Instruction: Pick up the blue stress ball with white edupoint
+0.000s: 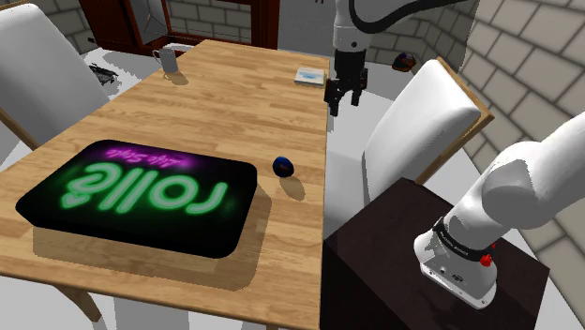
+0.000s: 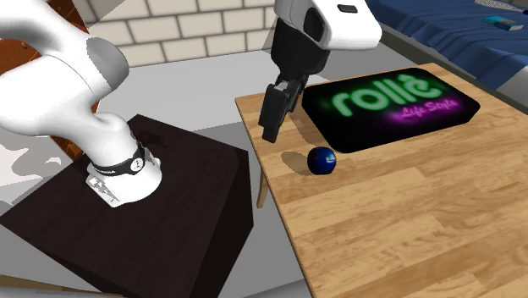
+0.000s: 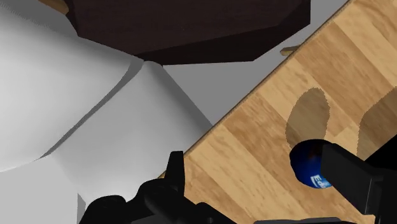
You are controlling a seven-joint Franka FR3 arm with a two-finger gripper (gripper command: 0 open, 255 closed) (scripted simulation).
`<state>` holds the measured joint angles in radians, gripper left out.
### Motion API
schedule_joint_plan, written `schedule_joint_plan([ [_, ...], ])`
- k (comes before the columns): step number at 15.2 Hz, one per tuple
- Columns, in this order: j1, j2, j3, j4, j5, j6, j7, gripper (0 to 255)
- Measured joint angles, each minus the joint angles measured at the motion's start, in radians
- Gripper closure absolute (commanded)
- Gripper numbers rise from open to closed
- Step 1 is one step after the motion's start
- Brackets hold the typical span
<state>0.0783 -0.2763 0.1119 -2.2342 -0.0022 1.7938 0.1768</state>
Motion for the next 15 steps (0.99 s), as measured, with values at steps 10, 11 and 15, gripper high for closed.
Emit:
schedule_joint_plan([
  [10, 0.066, 0.419, 0.083, 0.257, -0.065, 0.018, 0.103, 0],
  [11, 0.075, 0.461, 0.088, 0.288, -0.073, 0.013, 0.113, 0],
  [15, 0.114, 0.627, 0.102, 0.413, -0.106, -0.006, 0.146, 0],
])
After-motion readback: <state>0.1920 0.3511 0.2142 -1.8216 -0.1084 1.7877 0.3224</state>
